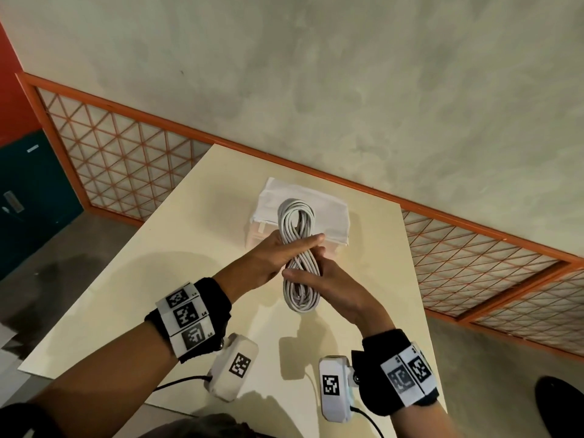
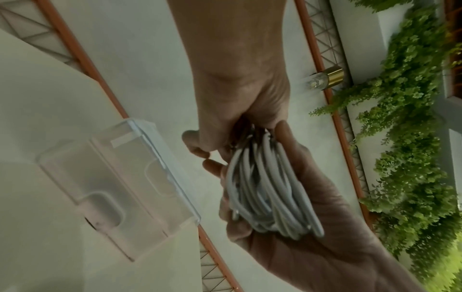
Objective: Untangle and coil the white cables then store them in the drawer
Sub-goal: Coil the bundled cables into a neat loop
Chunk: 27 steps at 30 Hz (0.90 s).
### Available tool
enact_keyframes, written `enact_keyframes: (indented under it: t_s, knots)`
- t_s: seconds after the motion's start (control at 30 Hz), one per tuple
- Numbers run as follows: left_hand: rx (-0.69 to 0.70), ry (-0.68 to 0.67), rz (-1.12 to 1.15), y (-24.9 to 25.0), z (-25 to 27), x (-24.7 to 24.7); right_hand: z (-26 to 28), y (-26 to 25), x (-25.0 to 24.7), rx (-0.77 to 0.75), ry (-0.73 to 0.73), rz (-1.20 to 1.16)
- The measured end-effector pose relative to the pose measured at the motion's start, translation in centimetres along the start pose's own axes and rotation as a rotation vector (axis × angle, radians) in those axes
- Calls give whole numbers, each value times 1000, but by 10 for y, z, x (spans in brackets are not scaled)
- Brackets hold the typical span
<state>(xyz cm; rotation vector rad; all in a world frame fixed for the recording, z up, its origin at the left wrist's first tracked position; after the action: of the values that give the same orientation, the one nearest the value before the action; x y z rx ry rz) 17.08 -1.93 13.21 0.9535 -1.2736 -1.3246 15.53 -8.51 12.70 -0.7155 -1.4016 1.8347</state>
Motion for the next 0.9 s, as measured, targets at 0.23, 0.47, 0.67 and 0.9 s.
enact_keyframes:
  t_s: [0.23, 0.47, 0.67, 0.9]
  knots:
    - [12, 0, -30, 2, 1, 1, 0, 2, -4, 20, 22, 68]
    - [22, -93, -198, 12, -2, 14, -2, 6, 4, 13, 108, -114]
    - [-10, -115, -222, 11, -5, 15, -1, 0, -4, 24, 157, -67]
    - [-23, -55, -248, 4, -8, 13, 0, 3, 0, 54, 145, -26]
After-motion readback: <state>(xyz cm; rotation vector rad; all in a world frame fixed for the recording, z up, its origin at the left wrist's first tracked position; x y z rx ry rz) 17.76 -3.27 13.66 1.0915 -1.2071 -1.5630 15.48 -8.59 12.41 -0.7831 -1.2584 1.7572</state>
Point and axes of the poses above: each hand's wrist, its own z-axis away from the middle knuckle, its own x-axis out of the palm, y = z × x, the point moved 10 cm from there along -z, towards the middle knuckle, and after that the axes turned 9 degrees about -z, right-handed, at the moved point
